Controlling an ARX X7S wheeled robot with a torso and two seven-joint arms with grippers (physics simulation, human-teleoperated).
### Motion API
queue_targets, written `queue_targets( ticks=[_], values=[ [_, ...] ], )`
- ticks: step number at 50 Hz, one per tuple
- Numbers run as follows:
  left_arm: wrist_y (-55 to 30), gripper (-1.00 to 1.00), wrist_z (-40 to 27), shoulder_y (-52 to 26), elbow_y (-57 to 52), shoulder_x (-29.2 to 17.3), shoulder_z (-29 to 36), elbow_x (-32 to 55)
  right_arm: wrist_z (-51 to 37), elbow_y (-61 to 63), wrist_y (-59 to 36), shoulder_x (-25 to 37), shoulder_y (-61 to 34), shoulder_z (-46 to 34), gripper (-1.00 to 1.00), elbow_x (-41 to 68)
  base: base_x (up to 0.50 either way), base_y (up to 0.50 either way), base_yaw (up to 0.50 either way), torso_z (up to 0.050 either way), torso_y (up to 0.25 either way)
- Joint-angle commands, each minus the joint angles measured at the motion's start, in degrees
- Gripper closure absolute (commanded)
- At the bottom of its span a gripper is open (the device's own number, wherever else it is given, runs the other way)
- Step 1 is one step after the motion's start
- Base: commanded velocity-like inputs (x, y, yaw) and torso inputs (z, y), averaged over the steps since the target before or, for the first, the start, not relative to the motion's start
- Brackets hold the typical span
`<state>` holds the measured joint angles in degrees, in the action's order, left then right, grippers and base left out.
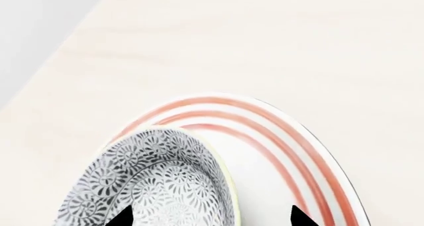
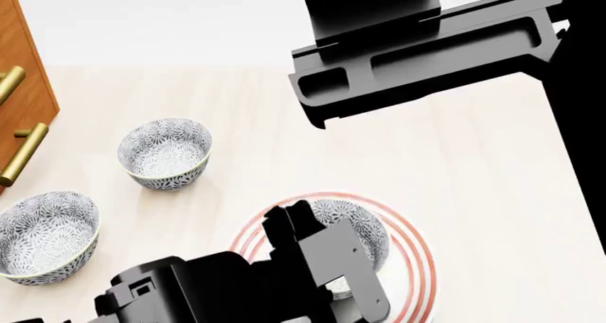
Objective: Put the bowl at the front on the plate.
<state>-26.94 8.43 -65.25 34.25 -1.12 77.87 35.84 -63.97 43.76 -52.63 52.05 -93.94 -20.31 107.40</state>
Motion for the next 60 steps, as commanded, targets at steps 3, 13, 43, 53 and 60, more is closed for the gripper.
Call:
queue_targets(
  ticks=[3,13,43,53,60],
  values=[
    [0.90,-1.00,-1.37,-0.44,-0.27,-0.26,-0.23,0.20,0.04,0.08,0.19,0.07,0.11,-0.03,-1.00,-0.10,0.00,0.00,0.00,0.000,0.000],
    [0.63,-1.00,-0.83,-0.54,-3.50,-1.77,-1.29,2.19,-0.35,0.32,0.51,0.54,0.07,0.17,-1.00,0.31,0.00,0.00,0.00,0.000,0.000],
    [-0.47,-1.00,-0.07,-1.76,-8.68,-5.73,-7.21,9.11,-0.43,0.51,0.82,0.64,0.09,0.05,-1.00,-0.05,0.00,0.00,0.00,0.000,0.000],
    [0.20,-1.00,0.10,-1.92,-8.67,-7.10,-9.57,11.10,-0.31,0.63,1.03,0.56,0.53,0.06,-1.00,-0.52,0.00,0.00,0.00,0.000,0.000],
    [0.20,-1.00,-0.15,-2.11,-8.83,-7.67,-10.39,11.80,-0.33,0.91,1.25,0.70,0.82,0.15,-1.00,-0.53,0.00,0.00,0.00,0.000,0.000]
  ],
)
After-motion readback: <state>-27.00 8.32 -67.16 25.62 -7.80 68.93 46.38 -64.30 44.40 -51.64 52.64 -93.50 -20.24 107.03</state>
